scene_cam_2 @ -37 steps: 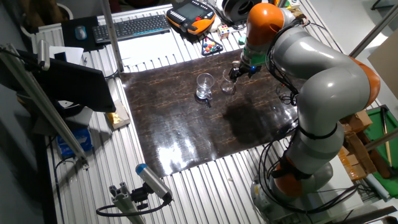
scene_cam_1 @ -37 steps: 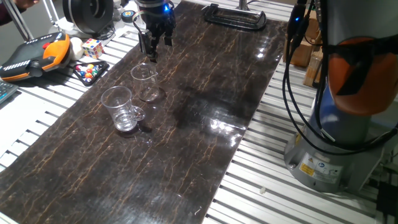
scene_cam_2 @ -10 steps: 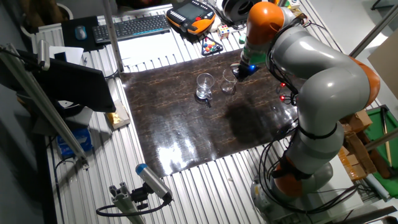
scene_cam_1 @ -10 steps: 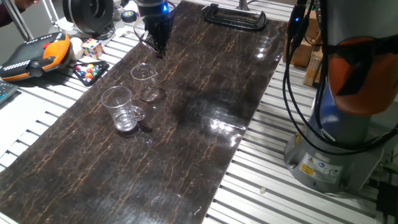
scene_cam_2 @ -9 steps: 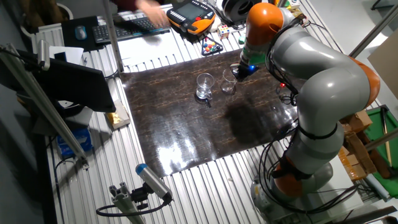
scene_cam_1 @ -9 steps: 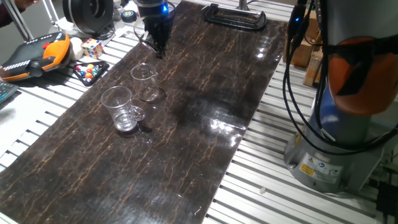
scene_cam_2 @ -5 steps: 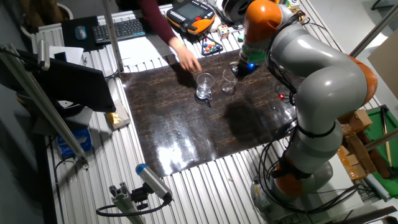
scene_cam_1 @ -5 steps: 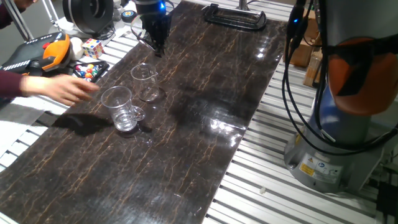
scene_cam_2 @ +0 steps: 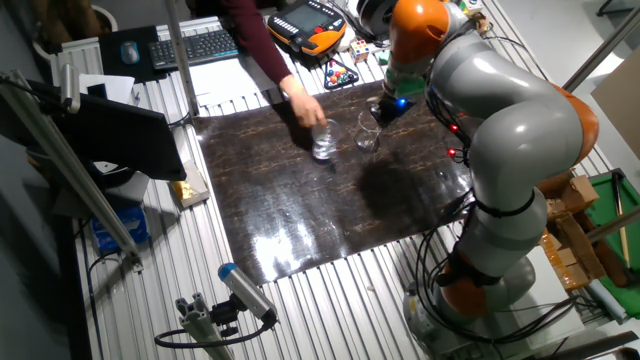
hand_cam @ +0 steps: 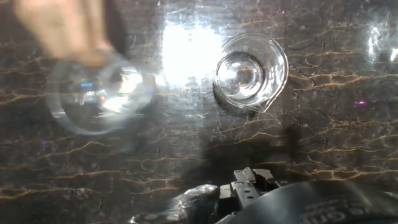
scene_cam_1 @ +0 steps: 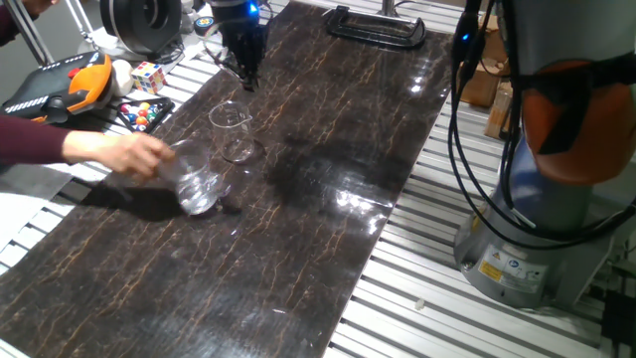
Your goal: Pour the water from one cup into another empty cup
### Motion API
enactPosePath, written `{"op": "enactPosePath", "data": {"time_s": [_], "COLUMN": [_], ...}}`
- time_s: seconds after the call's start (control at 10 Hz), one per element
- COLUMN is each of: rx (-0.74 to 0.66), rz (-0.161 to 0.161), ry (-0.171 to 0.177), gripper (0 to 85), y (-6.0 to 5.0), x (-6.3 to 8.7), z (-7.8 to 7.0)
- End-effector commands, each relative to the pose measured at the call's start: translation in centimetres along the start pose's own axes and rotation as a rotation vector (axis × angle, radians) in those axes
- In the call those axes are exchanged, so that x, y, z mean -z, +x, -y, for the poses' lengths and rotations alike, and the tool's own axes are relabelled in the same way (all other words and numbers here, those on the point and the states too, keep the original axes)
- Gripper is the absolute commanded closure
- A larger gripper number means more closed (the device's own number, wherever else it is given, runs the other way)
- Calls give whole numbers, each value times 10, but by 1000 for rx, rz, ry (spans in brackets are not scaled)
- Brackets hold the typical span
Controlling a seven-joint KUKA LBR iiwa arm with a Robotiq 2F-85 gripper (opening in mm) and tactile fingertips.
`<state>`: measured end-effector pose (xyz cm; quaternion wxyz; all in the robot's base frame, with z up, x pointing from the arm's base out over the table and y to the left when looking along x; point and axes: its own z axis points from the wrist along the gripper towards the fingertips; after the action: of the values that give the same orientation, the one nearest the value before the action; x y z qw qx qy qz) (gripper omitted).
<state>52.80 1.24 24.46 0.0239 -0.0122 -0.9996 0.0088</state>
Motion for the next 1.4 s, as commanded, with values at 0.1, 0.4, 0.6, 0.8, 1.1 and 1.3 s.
{"op": "enactPosePath", "data": {"time_s": [0.1, 0.4, 0.6, 0.8, 1.1, 1.3], "rx": [3, 24, 33, 14, -55, -130], "rz": [9, 9, 18, 20, -22, -46], "ry": [0, 6, 17, 27, 90, 59], "gripper": [843, 843, 843, 843, 843, 843], "y": [-4, -4, -6, -8, -4, -1], "x": [-2, 0, -1, -2, 8, 10], "z": [-1, -1, -2, -3, -11, -10]}}
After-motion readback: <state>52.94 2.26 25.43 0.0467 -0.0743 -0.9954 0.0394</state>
